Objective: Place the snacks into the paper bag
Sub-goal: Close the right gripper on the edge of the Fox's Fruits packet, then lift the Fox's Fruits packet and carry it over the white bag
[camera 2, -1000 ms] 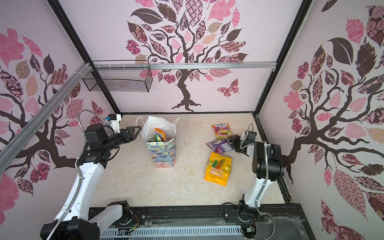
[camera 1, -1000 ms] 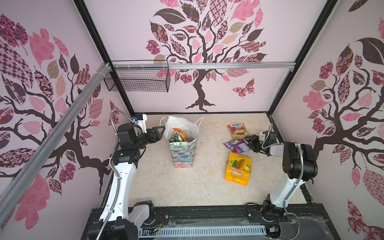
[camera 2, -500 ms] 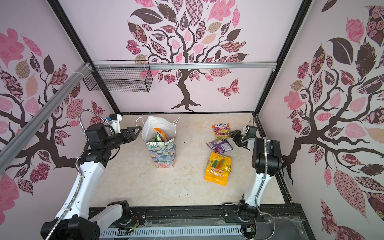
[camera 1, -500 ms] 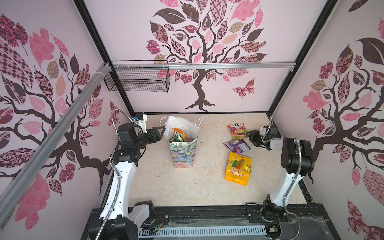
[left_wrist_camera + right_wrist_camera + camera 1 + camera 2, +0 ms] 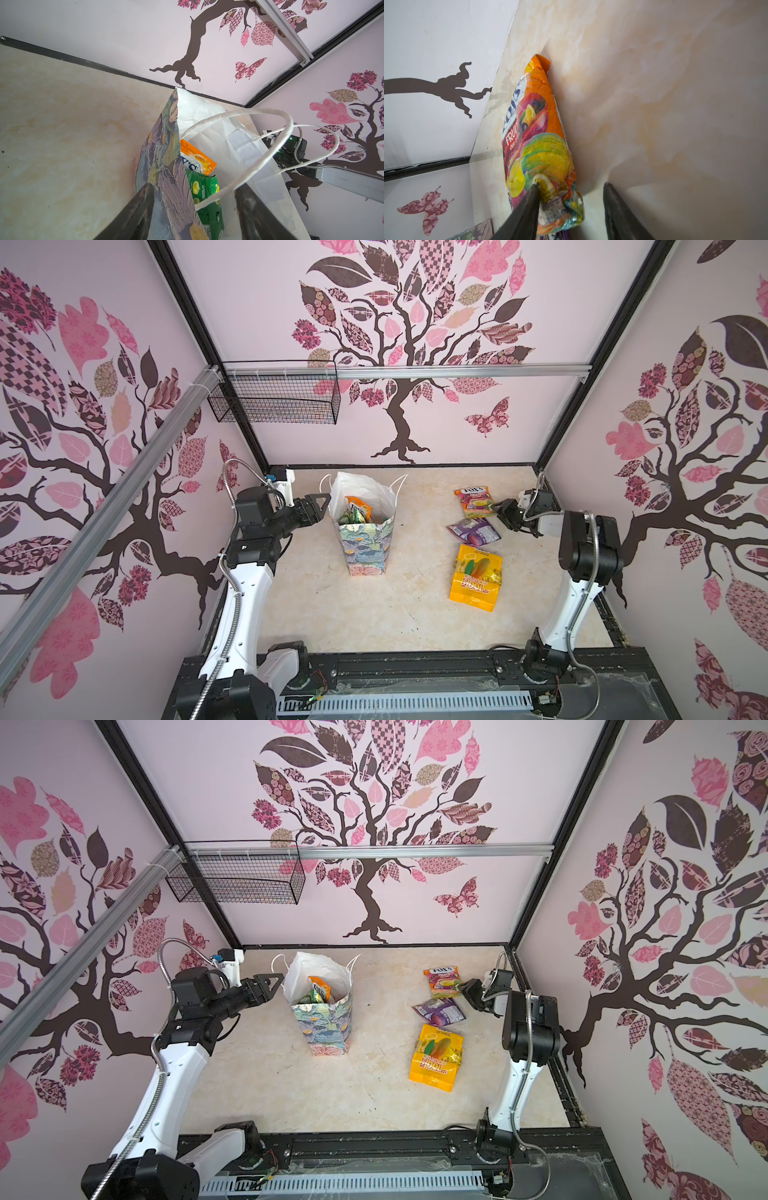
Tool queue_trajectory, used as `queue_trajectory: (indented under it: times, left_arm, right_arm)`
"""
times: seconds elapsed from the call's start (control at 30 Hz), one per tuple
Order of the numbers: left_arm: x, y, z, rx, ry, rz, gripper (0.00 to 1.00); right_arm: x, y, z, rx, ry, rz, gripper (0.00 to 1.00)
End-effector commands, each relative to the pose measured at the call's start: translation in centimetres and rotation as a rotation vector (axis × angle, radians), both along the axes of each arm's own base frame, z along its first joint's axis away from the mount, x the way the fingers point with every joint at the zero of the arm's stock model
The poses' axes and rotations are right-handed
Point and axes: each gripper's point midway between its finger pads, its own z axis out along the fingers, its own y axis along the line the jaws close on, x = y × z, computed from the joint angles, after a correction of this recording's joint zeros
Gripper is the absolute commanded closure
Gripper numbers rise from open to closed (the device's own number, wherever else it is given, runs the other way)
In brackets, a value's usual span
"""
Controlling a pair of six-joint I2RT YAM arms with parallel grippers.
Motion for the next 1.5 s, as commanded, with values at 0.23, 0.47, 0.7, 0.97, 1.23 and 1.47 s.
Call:
queue_trajectory:
  times: [0.23, 0.47, 0.7, 0.97, 1.23, 1.47]
  left_arm:
    - [0.0, 0.1, 0.3, 0.014, -0.022, -0.002, 0.35]
    - [-0.2, 0.0, 0.5, 0.011, -0.029, -0.007, 0.34]
    - [-0.4, -0.1, 0.7, 0.006, -0.037, -0.01, 0.34]
    - [-0.5, -0.2, 1.1, 0.0, -0.051, -0.01, 0.34]
    - [-0.6, -0.6, 1.1, -0.002, -0.056, -0.021, 0.34]
    - [-0.7, -0.7, 1.2, -0.006, -0.057, -0.026, 0.34]
  right_arm:
    - [0.4, 0.3, -0.3, 0.023, -0.007, 0.037, 0.9]
    - [-0.4, 1.3, 2.8, 0.066, -0.074, 0.058, 1.0]
    - [-1.8, 2.9, 7.6, 0.102, -0.164, 0.095, 1.0]
    - [-2.9, 6.7, 13.5, 0.085, -0.257, 0.187, 1.0]
    - [-4.5, 9.4, 19.3, 0.065, -0.346, 0.241, 1.0]
    - [-6.9, 10.1, 22.3, 0.052, -0.388, 0.26, 1.0]
